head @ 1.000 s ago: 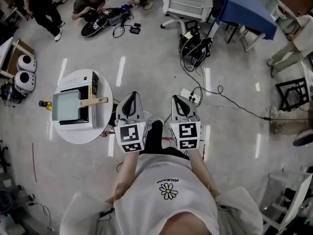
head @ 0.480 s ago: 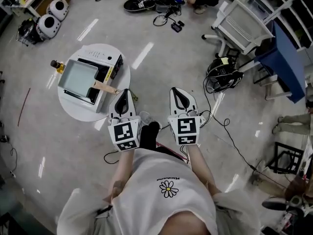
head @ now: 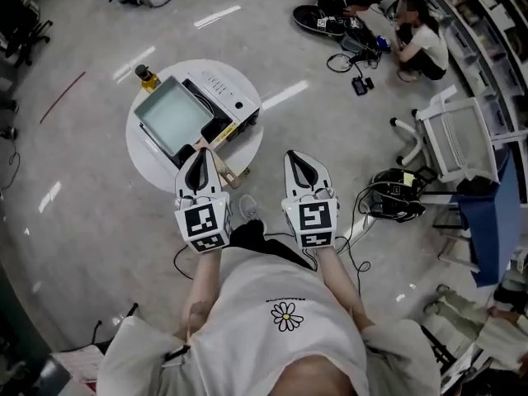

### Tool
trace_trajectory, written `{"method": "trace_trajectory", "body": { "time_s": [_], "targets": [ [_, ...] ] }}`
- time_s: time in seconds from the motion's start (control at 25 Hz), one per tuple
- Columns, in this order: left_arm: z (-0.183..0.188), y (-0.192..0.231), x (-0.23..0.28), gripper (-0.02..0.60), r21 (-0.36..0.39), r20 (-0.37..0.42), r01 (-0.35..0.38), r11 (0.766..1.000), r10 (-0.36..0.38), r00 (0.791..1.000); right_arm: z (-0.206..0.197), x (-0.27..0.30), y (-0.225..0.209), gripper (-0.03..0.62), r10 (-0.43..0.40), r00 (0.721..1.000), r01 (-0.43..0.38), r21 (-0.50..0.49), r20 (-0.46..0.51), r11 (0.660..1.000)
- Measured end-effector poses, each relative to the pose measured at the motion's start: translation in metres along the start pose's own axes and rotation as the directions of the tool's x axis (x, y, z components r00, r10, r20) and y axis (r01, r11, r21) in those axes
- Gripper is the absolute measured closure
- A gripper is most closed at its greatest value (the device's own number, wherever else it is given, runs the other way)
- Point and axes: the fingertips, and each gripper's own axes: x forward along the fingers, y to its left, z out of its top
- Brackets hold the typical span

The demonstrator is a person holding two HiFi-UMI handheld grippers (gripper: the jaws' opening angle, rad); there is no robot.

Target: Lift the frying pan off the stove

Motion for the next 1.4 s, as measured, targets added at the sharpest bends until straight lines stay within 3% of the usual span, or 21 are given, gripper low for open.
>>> {"method": "trace_trajectory", "body": {
  "time_s": [0.2,0.52,0.76,0.92,1.16,1.4],
  "targets": [
    [0.004,0.037,0.001,0.583,-0.051,0.015,-0.149,0.988,0.15,0.989,0.021,0.044,0.02,0.591,0.149,0.989,-0.147,-0.059,0.023,0.987],
    [-0.007,0.064,-0.031,0.583,-0.08,-0.018,-0.337,0.938,0.336,0.942,0.04,0.071,0.063,0.591,0.36,0.932,-0.352,-0.144,0.034,0.925],
    [-0.003,0.074,-0.042,0.583,-0.091,-0.035,-0.463,0.882,0.462,0.886,0.06,0.086,0.074,0.591,0.485,0.873,-0.47,-0.181,0.049,0.864],
    [0.009,0.079,-0.045,0.583,-0.082,-0.02,-0.544,0.835,0.544,0.839,0.072,0.096,0.076,0.591,0.554,0.83,-0.536,-0.187,0.061,0.823],
    [0.019,0.081,-0.047,0.583,-0.078,-0.008,-0.61,0.788,0.612,0.791,0.078,0.108,0.077,0.591,0.627,0.776,-0.604,-0.205,0.066,0.77],
    [0.022,0.084,-0.049,0.583,-0.079,-0.007,-0.64,0.764,0.642,0.767,0.08,0.113,0.08,0.591,0.659,0.749,-0.635,-0.211,0.064,0.743]
  ]
}}
